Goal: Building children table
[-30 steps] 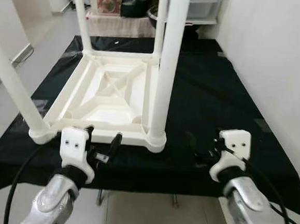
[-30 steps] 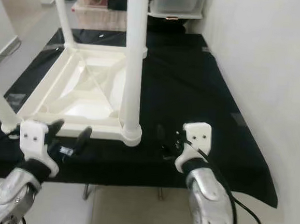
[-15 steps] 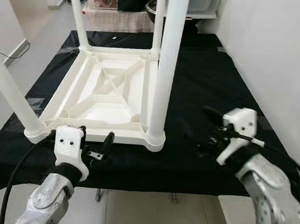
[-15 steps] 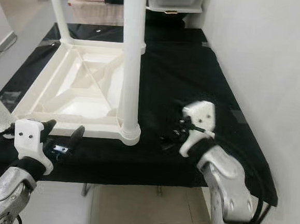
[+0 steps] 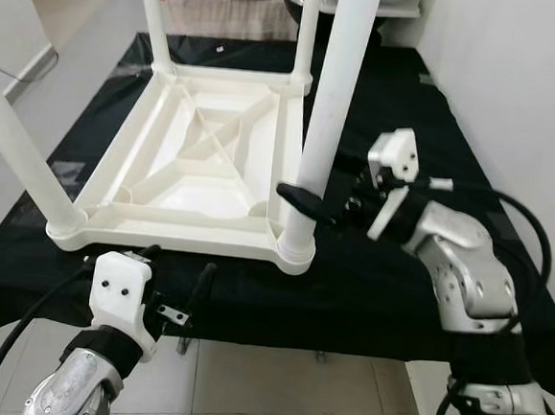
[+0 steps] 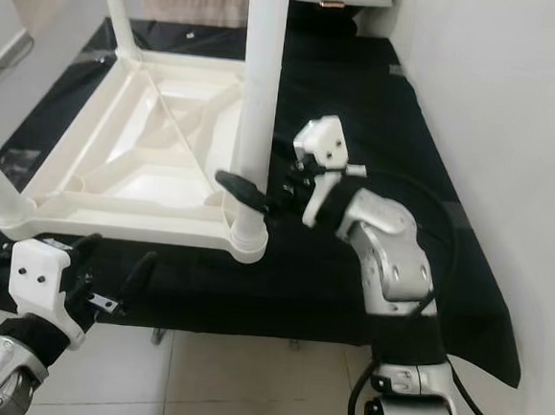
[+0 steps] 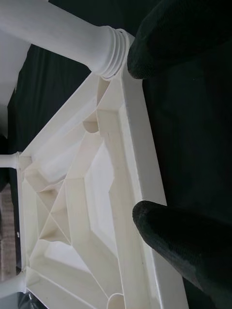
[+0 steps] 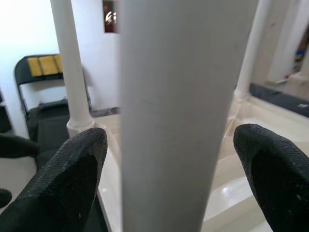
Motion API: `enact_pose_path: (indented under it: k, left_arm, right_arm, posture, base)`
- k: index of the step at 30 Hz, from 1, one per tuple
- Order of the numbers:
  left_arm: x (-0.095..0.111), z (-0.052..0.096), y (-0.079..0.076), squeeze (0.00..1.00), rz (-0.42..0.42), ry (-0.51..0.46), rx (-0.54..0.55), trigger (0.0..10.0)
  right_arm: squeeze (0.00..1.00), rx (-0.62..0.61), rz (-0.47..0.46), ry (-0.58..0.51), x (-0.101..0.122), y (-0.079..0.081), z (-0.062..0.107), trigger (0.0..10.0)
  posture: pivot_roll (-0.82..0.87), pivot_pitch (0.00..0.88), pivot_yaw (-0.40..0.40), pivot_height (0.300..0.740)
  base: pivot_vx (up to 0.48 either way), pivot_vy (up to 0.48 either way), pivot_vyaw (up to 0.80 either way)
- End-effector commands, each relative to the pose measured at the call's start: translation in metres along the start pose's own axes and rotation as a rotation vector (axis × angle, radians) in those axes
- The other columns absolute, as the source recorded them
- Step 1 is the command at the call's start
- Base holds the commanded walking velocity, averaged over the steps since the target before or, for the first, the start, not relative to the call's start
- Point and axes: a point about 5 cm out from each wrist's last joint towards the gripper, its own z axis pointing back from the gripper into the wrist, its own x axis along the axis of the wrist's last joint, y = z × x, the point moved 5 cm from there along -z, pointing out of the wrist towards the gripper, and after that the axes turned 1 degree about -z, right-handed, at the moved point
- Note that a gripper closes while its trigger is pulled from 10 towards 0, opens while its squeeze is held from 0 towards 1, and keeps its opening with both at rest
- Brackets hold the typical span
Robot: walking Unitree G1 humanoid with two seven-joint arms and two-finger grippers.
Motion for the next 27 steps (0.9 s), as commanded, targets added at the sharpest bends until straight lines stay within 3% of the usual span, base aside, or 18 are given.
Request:
enact_pose_path:
  k: [1,5,6,7,14,24,25,26,27]
  left_arm:
    - [0.0,0.004,0.0,0.0,-0.012,0.017,-0.005,10.0]
    - [0.004,0.007,-0.001,0.0,-0.027,0.011,-0.008,10.0]
    - [0.005,0.007,-0.001,0.0,-0.032,0.009,-0.008,10.0]
    - [0.006,0.008,-0.001,0.0,-0.035,0.007,-0.01,10.0]
    - [0.014,0.006,0.007,0.0,-0.067,-0.009,0.009,10.0]
    - [0.017,0.004,0.009,0.0,-0.063,-0.019,0.021,10.0]
    - [0.018,0.004,0.008,0.0,-0.058,-0.024,0.019,10.0]
    - [0.019,0.003,0.007,0.0,-0.049,-0.032,0.016,10.0]
    - [0.019,0.003,0.007,0.0,-0.049,-0.032,0.016,10.0]
  right_arm:
    - [0.0,0.055,-0.002,0.007,-0.002,0.004,-0.003,10.0]
    - [0.0,0.211,-0.039,0.028,-0.003,0.016,-0.002,10.0]
    - [0.0,0.25,-0.05,0.029,-0.003,0.019,-0.002,6.7]
    - [0.0,0.286,-0.059,0.028,-0.003,0.02,-0.002,0.0]
    - [0.0,0.359,-0.082,0.026,-0.003,0.019,-0.001,0.0]
    - [0.0,0.353,-0.113,0.078,-0.017,0.017,0.008,0.0]
    - [0.0,0.297,-0.126,0.117,-0.027,0.013,0.014,0.0]
    - [0.0,0.157,-0.153,0.2,-0.046,0.007,0.023,0.0]
    - [0.0,0.157,-0.153,0.2,-0.046,0.007,0.023,0.0]
  posture:
    - [0.15,0.228,-0.035,0.74]
    - [0.16,0.239,-0.043,0.74]
    - [0.16,0.239,-0.043,0.74]
    - [0.16,0.242,-0.043,0.74]
    - [0.16,0.244,-0.048,0.74]
    - [0.15,0.239,-0.058,0.74]
    - [0.14,0.241,-0.065,0.74]
    - [0.13,0.24,-0.073,0.74]
    - [0.13,0.24,-0.073,0.74]
  base:
    - [0.0,0.0,0.0]
    - [0.0,0.0,0.0]
    - [0.0,0.0,0.0]
    - [0.0,0.0,0.0]
    - [0.0,0.0,0.0]
    - [0.0,0.0,0.0]
    - [0.0,0.0,0.0]
    - [0.0,0.0,0.0]
    - [0.0,0.0,0.0]
